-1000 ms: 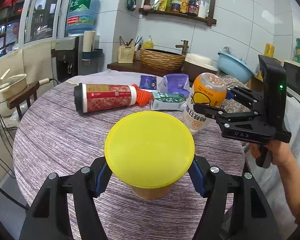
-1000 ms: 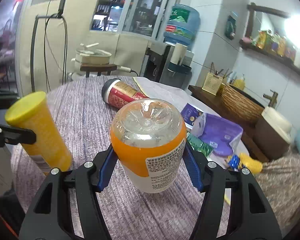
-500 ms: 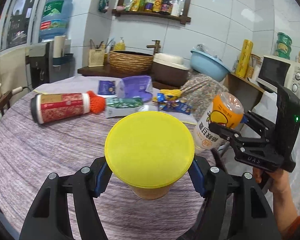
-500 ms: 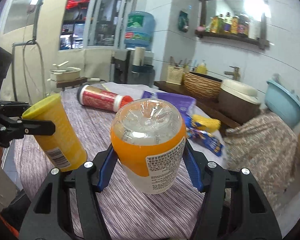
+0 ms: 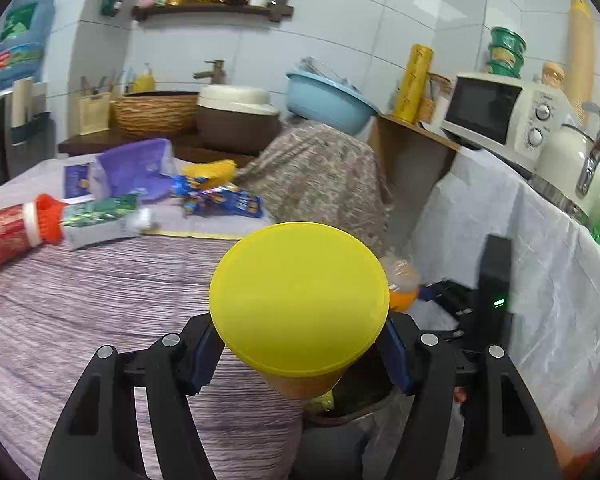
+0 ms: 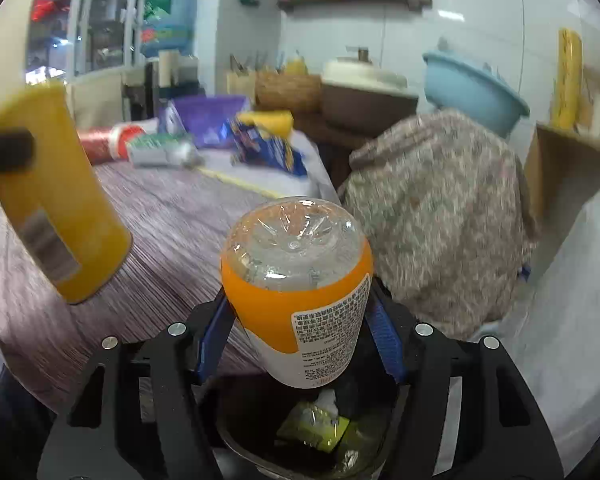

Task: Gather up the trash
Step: 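Carry the bottle over the bin and open the right gripper, then lower the yellow can into the bin and open the left gripper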

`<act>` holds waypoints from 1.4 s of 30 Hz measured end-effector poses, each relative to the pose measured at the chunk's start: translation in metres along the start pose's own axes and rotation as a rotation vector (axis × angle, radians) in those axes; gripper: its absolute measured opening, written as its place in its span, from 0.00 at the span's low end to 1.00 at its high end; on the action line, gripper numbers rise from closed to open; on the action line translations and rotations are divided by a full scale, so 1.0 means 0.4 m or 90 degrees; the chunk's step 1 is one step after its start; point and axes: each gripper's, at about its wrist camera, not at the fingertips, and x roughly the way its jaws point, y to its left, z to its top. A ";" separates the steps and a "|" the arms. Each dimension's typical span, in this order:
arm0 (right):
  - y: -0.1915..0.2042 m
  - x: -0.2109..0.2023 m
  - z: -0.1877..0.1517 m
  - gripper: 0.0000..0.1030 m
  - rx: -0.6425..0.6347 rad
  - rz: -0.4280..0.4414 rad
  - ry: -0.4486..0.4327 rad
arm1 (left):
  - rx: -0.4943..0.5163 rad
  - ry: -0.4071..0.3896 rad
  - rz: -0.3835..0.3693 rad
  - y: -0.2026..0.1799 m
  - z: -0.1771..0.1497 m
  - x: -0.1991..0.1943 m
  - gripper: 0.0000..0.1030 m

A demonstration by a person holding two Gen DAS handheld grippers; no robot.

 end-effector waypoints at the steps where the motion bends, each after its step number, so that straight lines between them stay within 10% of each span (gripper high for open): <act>1: -0.008 0.022 -0.019 0.61 0.007 -0.003 0.012 | 0.003 0.007 -0.009 -0.013 -0.003 0.021 0.64; 10: -0.108 0.269 -0.214 0.61 0.118 0.000 0.187 | 0.012 0.059 -0.055 -0.080 -0.031 0.149 0.64; 21: -0.135 0.386 -0.321 0.69 0.134 -0.018 0.267 | 0.031 0.105 -0.049 -0.105 -0.075 0.245 0.64; 42: -0.136 -0.018 -0.378 0.83 0.154 -0.180 0.171 | 0.103 0.206 -0.043 -0.195 -0.141 0.473 0.64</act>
